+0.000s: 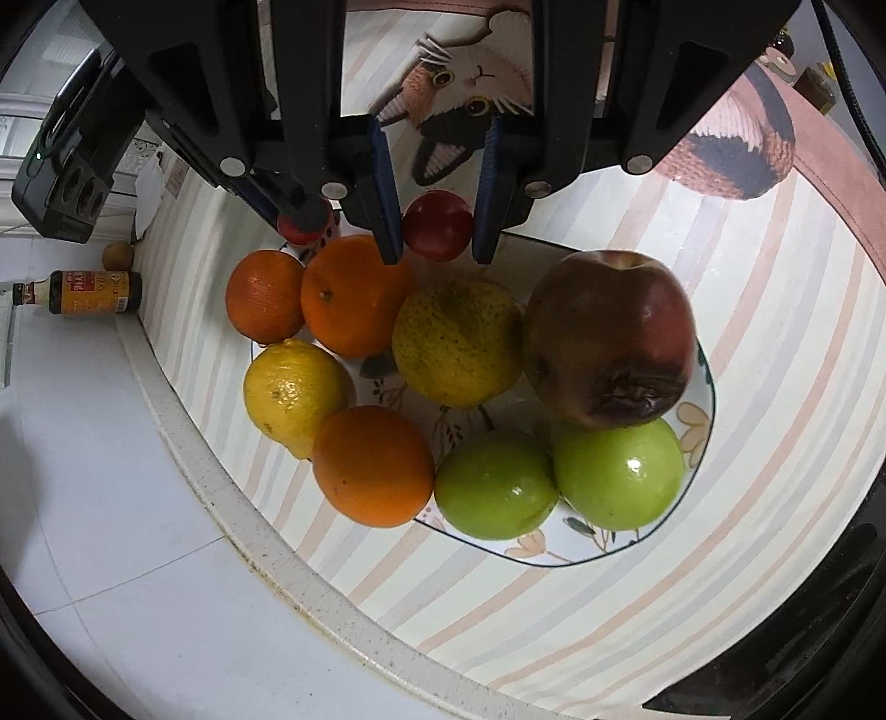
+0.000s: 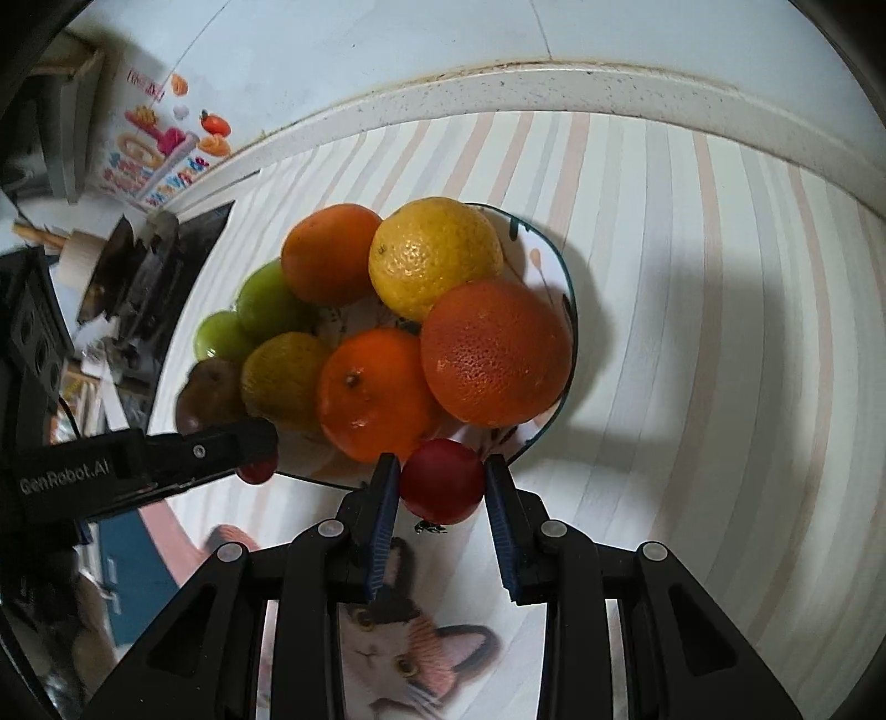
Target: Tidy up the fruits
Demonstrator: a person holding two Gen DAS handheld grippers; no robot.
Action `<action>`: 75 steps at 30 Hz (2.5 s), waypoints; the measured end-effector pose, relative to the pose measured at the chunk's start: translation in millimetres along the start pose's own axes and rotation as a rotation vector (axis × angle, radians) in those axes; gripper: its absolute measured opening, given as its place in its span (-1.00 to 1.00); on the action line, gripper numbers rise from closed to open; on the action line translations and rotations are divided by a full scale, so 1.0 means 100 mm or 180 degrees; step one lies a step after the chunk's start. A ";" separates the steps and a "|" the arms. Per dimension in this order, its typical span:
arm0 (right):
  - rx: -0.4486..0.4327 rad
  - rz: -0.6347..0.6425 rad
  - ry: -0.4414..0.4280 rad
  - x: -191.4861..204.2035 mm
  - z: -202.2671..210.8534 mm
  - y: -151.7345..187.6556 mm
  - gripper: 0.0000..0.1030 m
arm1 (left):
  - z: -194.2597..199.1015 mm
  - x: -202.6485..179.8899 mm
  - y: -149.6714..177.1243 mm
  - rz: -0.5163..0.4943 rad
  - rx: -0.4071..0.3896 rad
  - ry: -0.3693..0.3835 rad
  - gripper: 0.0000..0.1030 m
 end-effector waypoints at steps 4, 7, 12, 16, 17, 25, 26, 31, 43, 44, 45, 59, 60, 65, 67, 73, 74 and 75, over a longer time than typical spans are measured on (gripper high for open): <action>-0.0003 0.0108 -0.0009 0.03 -0.03 -0.03 -0.05 | -0.07 -0.02 -0.02 0.0012 0.0061 0.0000 -0.52; -0.0041 0.0104 -0.0051 0.05 0.01 -0.03 0.30 | -0.08 -0.05 -0.05 0.0023 0.0064 -0.0012 -0.48; -0.0071 0.0083 -0.0029 0.04 0.14 -0.04 0.48 | -0.05 -0.08 -0.07 -0.0008 0.0041 -0.0088 -0.41; -0.0145 0.0163 0.0145 0.00 0.39 -0.04 0.74 | 0.10 -0.12 0.00 -0.0201 -0.0090 -0.0290 0.15; -0.0154 0.0209 0.0232 -0.01 0.45 -0.04 0.84 | 0.15 -0.13 0.02 -0.0271 -0.0143 -0.0372 0.34; -0.0207 0.0575 0.0702 -0.04 0.85 0.01 0.92 | 0.50 -0.05 0.28 -0.0438 -0.0485 -0.0892 0.94; -0.0237 0.0616 0.0722 -0.03 0.88 0.01 0.92 | 0.52 -0.04 0.30 -0.0435 -0.0533 -0.0932 0.94; -0.0323 0.0763 0.0736 0.01 1.06 -0.03 0.92 | 0.71 -0.08 0.49 -0.0354 -0.0717 -0.1066 0.95; -0.0578 0.1004 0.0475 0.23 1.84 0.11 0.92 | 1.45 -0.28 1.01 -0.0236 -0.1217 -0.1269 0.95; -0.0611 0.1009 0.0455 0.25 1.92 0.15 0.92 | 1.55 -0.31 1.08 -0.0248 -0.1283 -0.1269 0.95; -0.0648 0.1013 0.0436 0.27 2.01 0.19 0.92 | 1.65 -0.34 1.15 -0.0267 -0.1351 -0.1284 0.95; -0.1147 0.1112 0.0337 0.68 3.64 1.10 0.93 | 2.92 -0.63 2.15 -0.0479 -0.2036 -0.1126 0.95; -0.1182 0.1108 0.0328 0.71 3.76 1.17 0.93 | 2.99 -0.65 2.22 -0.0490 -0.2081 -0.1129 0.95; -0.1324 0.1128 0.0319 0.76 4.22 1.41 0.96 | 3.35 -0.70 2.56 -0.0547 -0.2304 -0.1159 0.95; -0.1353 0.1137 0.0295 0.75 4.35 1.47 0.96 | 3.44 -0.73 2.66 -0.0567 -0.2345 -0.1184 0.95; -0.1440 0.1187 0.0206 0.73 4.62 1.55 0.96 | 3.57 -0.80 2.84 -0.0513 -0.2402 -0.1169 0.95; -0.1461 0.1196 0.0198 0.73 4.65 1.55 0.96 | 3.59 -0.83 2.86 -0.0518 -0.2418 -0.1173 0.95; -0.1482 0.1216 0.0202 0.73 4.68 1.55 0.96 | 3.59 -0.85 2.89 -0.0526 -0.2430 -0.1167 0.95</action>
Point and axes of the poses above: each gripper's, at about its wrist camera, not at the fingertips, and z roughly against the way its jaws point, x to its left, y to its underside, the point moved 3 cm from there along -z, roughly the way its jaws point, and after that the axes turned 9 degrees about -x, right-handed, at the moved point
